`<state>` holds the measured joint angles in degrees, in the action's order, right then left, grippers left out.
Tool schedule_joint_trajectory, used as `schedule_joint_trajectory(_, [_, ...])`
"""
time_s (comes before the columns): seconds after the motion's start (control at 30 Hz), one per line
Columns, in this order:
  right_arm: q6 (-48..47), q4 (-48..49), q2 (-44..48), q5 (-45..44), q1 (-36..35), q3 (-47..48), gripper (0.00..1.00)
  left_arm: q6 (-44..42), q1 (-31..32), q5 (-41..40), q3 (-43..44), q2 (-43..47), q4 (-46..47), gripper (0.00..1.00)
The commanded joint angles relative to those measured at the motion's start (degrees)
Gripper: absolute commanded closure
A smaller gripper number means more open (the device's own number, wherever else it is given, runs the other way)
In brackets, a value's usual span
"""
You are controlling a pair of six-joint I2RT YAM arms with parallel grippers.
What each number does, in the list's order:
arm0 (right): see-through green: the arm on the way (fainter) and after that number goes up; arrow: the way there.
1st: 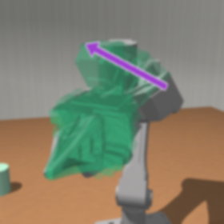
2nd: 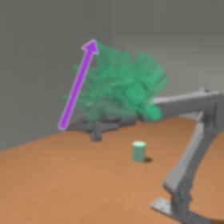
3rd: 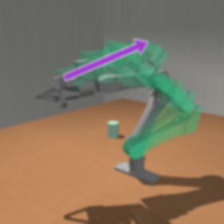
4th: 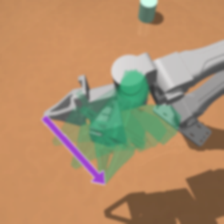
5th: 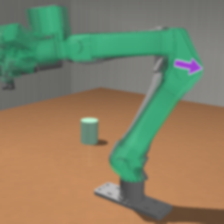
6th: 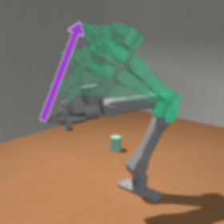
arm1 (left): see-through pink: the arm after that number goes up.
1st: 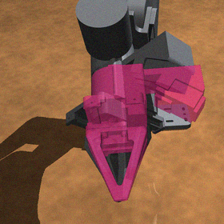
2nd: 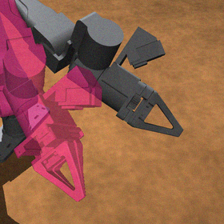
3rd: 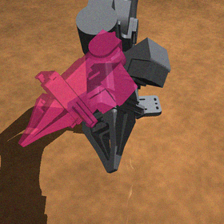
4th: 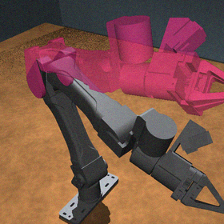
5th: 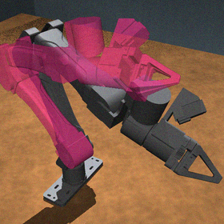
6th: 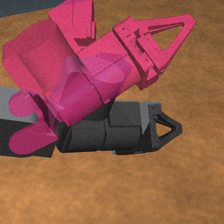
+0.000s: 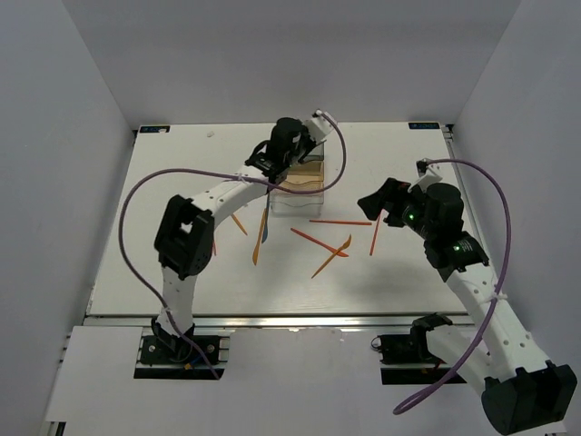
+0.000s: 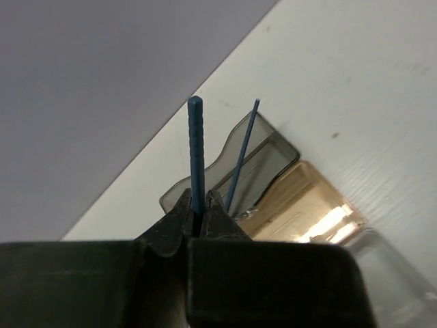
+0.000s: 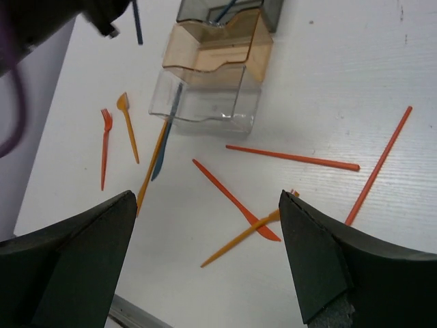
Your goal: Sort the eating utensils into containers
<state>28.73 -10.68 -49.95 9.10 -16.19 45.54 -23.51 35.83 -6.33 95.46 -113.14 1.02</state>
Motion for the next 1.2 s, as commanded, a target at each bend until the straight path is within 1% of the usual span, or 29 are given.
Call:
schedule_joint_trajectory(0.0, [-3.5,-3.6,4.3,2.8,0.2,-3.4,0.11,-21.2,-1.6,-1.4,11.7,-8.8,5.5,1.0])
schedule_joint_trajectory(0.07, [-3.0,-3.4,6.4,5.0,0.1,-5.7,0.11,-23.6,-2.2,0.8,13.2,-11.6,9.1,1.0])
schedule_joint_trajectory(0.1, [-3.2,-3.6,7.2,5.4,0.1,-6.3,0.11,-23.2,-2.2,2.6,16.8,-14.8,7.9,1.0])
schedule_joint_trajectory(0.17, [-4.6,-4.9,7.0,4.4,0.1,-4.4,0.11,-22.7,-2.5,3.0,19.2,-19.3,10.8,1.0])
schedule_joint_trajectory(0.2, [-5.2,-5.5,6.6,4.9,0.1,-4.0,0.11,-20.4,-3.7,5.5,19.0,-20.6,13.6,1.0])
schedule_joint_trajectory(0.23, [-5.3,-5.2,6.4,5.2,0.1,-4.1,0.11,-18.0,-4.4,8.2,20.7,-21.8,12.5,1.0])
schedule_joint_trajectory(0.27, [-5.2,-4.8,6.5,5.4,0.0,-4.6,0.11,-17.1,-4.7,8.5,21.5,-22.8,12.2,1.0])
schedule_joint_trajectory(0.47, [-4.9,-3.1,5.2,5.7,0.0,-5.4,0.11,-16.0,-4.6,9.1,21.1,-24.8,12.8,1.0])
schedule_joint_trajectory(0.63, [-4.6,-2.5,5.3,6.5,0.1,-5.9,0.11,-18.5,-4.7,7.2,18.7,-25.4,13.6,1.0])
schedule_joint_trajectory(0.7, [-4.7,-2.3,5.7,5.9,0.1,-6.0,0.11,-18.6,-4.8,7.1,17.7,-25.1,13.3,0.98])
schedule_joint_trajectory(0.83, [-5.0,-1.9,4.5,5.0,0.1,-5.4,0.11,-17.6,-4.8,7.1,15.9,-24.3,14.6,0.78])
schedule_joint_trajectory(0.87, [-5.2,-2.0,3.9,5.0,0.1,-5.3,0.11,-17.5,-4.7,7.1,16.0,-24.1,14.5,0.76])
schedule_joint_trajectory(0.93, [-5.2,-1.8,3.2,4.4,0.1,-5.2,0.11,-16.7,-4.8,7.1,16.5,-24.0,14.5,0.67])
schedule_joint_trajectory(0.97, [-5.3,-1.7,3.0,4.1,0.1,-5.2,0.11,-16.7,-4.8,7.1,16.6,-23.9,14.5,0.61])
schedule_joint_trajectory(1.03, [-5.4,-1.4,2.1,2.9,0.1,-5.5,0.11,-16.0,-4.8,7.5,16.7,-23.0,14.1,0.6])
schedule_joint_trajectory(1.1, [-5.6,-0.8,1.3,2.2,0.1,-5.6,0.11,-15.4,-4.8,7.6,15.8,-22.0,14.6,0.54])
schedule_joint_trajectory(1.13, [-5.7,-0.6,0.7,1.9,0.1,-5.7,0.11,-15.2,-4.8,7.5,15.0,-21.2,15.2,0.49])
schedule_joint_trajectory(1.17, [-5.8,0.0,-1.4,1.0,0.1,-5.8,0.11,-14.2,-4.8,7.5,14.1,-20.4,16.8,0.36])
